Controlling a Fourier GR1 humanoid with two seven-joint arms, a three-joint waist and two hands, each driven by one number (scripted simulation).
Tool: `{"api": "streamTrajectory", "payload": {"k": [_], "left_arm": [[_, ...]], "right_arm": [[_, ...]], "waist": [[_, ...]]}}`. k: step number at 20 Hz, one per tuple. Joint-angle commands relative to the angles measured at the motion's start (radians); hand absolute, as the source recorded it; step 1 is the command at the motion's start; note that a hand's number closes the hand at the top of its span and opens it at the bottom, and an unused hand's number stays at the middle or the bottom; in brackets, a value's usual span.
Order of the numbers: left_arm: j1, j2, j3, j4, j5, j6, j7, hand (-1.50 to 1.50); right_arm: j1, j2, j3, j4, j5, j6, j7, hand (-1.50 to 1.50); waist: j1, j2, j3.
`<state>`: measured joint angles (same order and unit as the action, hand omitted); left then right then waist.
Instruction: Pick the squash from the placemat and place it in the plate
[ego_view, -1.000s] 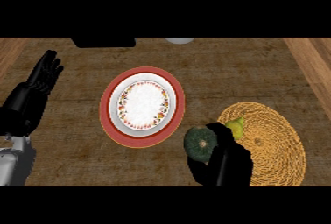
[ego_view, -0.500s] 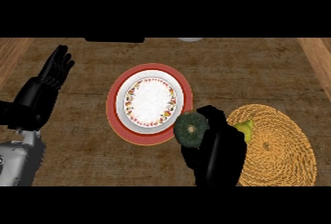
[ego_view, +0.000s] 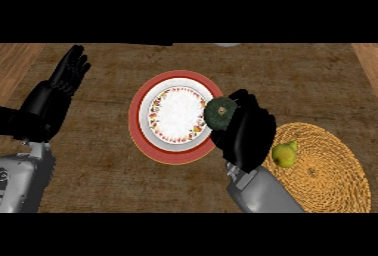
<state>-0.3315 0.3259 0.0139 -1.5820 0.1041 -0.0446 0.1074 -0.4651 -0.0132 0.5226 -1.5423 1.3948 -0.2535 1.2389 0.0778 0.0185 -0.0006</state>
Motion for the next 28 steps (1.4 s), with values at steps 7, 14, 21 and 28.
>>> {"api": "streamTrajectory", "payload": {"k": [7, 14, 21, 28], "left_arm": [[-0.039, -0.027, -0.037, -0.005, -0.010, 0.002, 0.033, 0.00], [-0.060, -0.045, -0.042, 0.008, -0.005, -0.001, 0.019, 0.00], [-0.037, -0.044, -0.044, 0.008, -0.023, 0.006, 0.010, 0.00], [-0.042, -0.034, -0.018, 0.012, -0.015, 0.010, 0.017, 0.00]], "right_arm": [[-0.179, 0.013, -0.151, 0.286, -0.164, -0.190, 0.217, 1.50], [-0.230, 0.013, -0.191, 0.429, -0.278, -0.376, 0.109, -1.50], [-0.312, 0.013, -0.263, 0.508, -0.219, -0.618, 0.017, -1.50], [-0.331, 0.013, -0.270, 0.515, -0.234, -0.848, 0.028, -1.50]], "waist": [[0.027, 0.007, 0.004], [0.053, 0.014, 0.004], [0.042, 0.006, 0.003], [0.018, -0.009, 0.001]]}}
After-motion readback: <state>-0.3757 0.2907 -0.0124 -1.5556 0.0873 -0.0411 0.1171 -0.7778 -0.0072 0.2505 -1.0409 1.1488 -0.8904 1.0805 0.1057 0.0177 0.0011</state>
